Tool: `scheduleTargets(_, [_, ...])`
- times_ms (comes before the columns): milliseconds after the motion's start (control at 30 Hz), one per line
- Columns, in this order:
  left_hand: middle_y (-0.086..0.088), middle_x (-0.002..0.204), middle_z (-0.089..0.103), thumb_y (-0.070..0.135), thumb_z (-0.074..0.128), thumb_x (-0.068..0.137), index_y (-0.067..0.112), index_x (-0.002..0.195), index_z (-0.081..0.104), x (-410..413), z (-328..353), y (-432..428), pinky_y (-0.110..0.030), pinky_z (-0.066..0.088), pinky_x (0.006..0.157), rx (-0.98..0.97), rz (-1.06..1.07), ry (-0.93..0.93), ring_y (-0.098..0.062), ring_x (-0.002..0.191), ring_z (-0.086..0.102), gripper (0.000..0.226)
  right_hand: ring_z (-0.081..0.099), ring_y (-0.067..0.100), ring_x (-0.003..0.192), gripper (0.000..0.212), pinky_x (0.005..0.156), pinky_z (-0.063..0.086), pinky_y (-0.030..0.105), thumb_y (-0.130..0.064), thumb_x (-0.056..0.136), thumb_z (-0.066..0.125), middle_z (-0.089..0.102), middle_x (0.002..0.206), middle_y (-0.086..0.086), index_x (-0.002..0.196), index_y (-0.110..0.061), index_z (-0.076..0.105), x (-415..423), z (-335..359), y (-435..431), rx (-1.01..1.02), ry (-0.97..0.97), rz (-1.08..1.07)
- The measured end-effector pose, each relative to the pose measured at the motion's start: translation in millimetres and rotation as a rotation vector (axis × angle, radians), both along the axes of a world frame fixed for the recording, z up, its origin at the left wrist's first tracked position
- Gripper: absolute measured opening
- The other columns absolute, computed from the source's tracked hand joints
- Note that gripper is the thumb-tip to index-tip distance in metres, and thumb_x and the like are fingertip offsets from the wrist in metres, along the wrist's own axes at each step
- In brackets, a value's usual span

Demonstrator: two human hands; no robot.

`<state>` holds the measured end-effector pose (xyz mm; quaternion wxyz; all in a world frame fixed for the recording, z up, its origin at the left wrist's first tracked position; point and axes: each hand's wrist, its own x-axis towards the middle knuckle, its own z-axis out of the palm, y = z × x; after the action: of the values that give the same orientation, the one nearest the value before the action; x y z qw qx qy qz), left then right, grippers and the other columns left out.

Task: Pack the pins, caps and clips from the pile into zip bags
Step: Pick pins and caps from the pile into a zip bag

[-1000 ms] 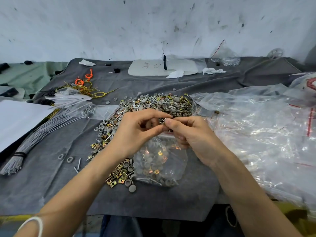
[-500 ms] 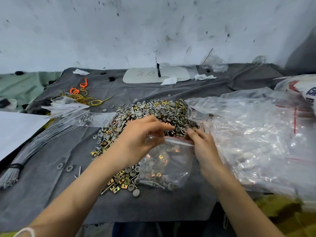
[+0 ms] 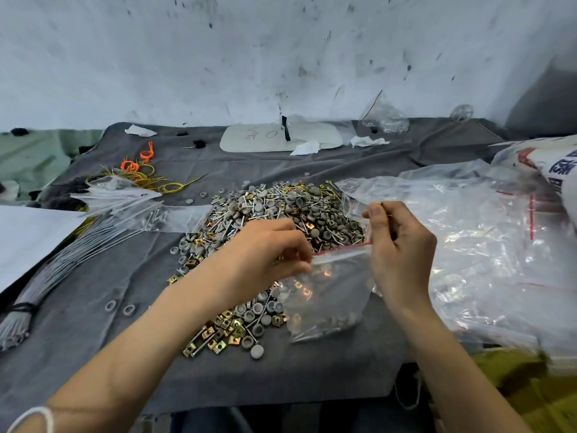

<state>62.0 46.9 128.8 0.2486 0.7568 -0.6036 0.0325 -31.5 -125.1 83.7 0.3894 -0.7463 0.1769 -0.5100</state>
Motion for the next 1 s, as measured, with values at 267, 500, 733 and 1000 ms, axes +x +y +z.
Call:
scheduleTargets(267, [0.001,0.089,0.068,0.012,0.069,0.092,0.004,0.092,0.070,-15,-1,-8,-0.022,0.050,0.068,0.047,-0.289,0.025,-0.011,0.074,0.062,0.008,0.049,0.008,0.058,0.020,0.049,0.033,0.010,-0.018,0.096,0.054,0.056,0.060,-0.001,0.089,-0.004,0.067,2,-7,-8,-0.106,0.069,-0.020])
scheduleTargets(500, [0.004,0.098,0.062,0.012,0.072,0.090,0.007,0.095,0.074,-7,-8,-7,-0.002,0.038,0.078,0.064,-0.121,0.062,-0.002,0.079,0.057,0.008,0.050,-0.006,0.053,0.011,0.048,0.033,0.006,-0.019,0.092,0.061,0.050,0.056,-0.019,0.085,-0.014,0.068,-9,5,-23,-0.209,0.200,0.153])
scheduleTargets(733, [-0.004,0.117,0.052,0.022,0.065,0.094,0.017,0.103,0.071,-13,-5,-6,-0.025,0.042,0.090,0.151,-0.156,0.095,-0.018,0.105,0.054,0.012,0.046,-0.001,0.052,0.013,0.053,0.030,0.009,-0.031,0.074,0.078,0.042,0.049,-0.022,0.076,-0.018,0.076,-22,67,-27,-0.516,0.374,0.414])
scheduleTargets(1000, [-0.007,0.121,0.053,0.018,0.065,0.094,0.016,0.103,0.071,-14,-6,-4,-0.030,0.043,0.094,0.134,-0.132,0.101,-0.021,0.109,0.055,0.011,0.046,0.004,0.054,0.028,0.053,0.031,0.018,-0.016,0.084,0.042,0.051,0.052,-0.013,0.077,-0.021,0.068,-20,90,-13,-0.390,0.791,0.607])
